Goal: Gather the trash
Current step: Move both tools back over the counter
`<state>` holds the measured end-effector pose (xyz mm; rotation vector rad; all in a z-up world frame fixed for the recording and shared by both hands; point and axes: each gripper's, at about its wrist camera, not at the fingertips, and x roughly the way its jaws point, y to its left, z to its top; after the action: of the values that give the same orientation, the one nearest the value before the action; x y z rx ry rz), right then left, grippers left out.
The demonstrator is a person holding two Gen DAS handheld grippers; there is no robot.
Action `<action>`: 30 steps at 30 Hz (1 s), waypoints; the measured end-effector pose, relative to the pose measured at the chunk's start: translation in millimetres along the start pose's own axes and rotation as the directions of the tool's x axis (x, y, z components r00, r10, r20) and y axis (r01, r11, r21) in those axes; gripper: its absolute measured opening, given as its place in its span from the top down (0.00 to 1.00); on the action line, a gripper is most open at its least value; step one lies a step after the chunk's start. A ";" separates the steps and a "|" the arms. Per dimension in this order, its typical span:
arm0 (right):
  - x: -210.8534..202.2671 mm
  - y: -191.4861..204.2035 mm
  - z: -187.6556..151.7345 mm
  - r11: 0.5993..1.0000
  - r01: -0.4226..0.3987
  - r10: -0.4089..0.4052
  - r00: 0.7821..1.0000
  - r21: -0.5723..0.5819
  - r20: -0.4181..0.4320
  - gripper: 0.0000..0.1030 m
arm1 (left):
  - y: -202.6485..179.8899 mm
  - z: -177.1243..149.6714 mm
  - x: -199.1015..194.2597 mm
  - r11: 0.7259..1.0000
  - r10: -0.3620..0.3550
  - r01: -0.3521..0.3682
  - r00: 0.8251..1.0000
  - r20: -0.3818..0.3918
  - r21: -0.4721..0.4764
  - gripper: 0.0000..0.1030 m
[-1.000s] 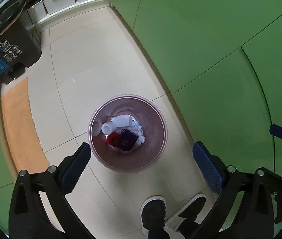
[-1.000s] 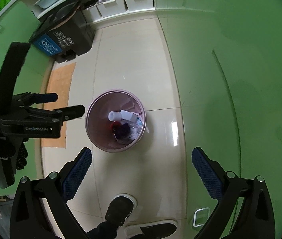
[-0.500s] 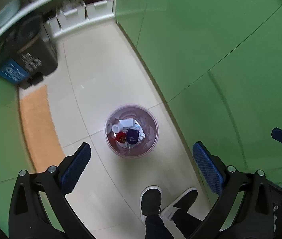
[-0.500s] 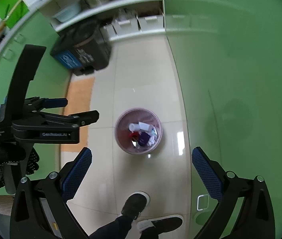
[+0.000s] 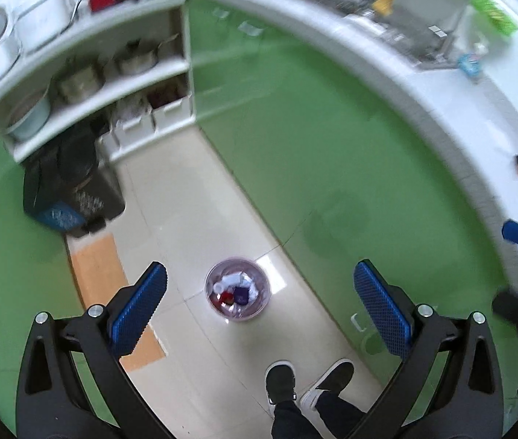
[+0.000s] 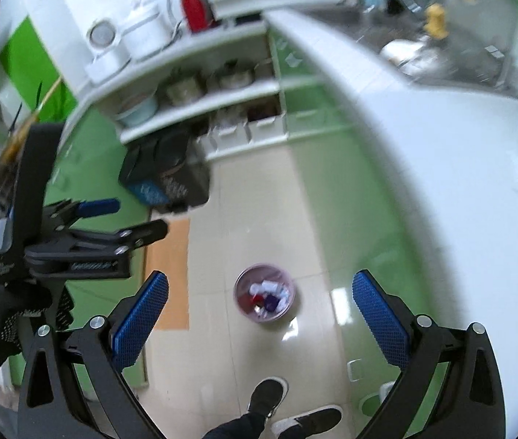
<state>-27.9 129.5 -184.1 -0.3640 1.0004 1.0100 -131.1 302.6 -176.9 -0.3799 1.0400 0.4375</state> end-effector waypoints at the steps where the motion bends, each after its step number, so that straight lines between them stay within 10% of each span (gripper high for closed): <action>1: -15.2 -8.3 3.0 1.000 0.015 -0.015 1.000 0.015 0.021 0.06 | -7.3 4.5 -8.2 1.000 -0.007 0.007 1.000 0.009 0.013 0.03; 15: -158.3 -150.8 -24.6 0.918 0.241 -0.294 0.946 0.315 0.134 0.06 | -153.5 55.4 -69.1 0.951 -0.188 0.166 0.980 0.060 0.259 0.03; 30: -197.9 -253.6 -54.2 0.830 0.300 -0.393 0.913 0.469 0.112 0.06 | -297.3 101.5 -28.8 0.859 -0.293 0.270 0.956 -0.016 0.434 0.03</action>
<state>124.4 -144.1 -92.3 -0.0530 0.9031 0.4515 84.9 95.4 -77.1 -0.1159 0.9811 -0.0544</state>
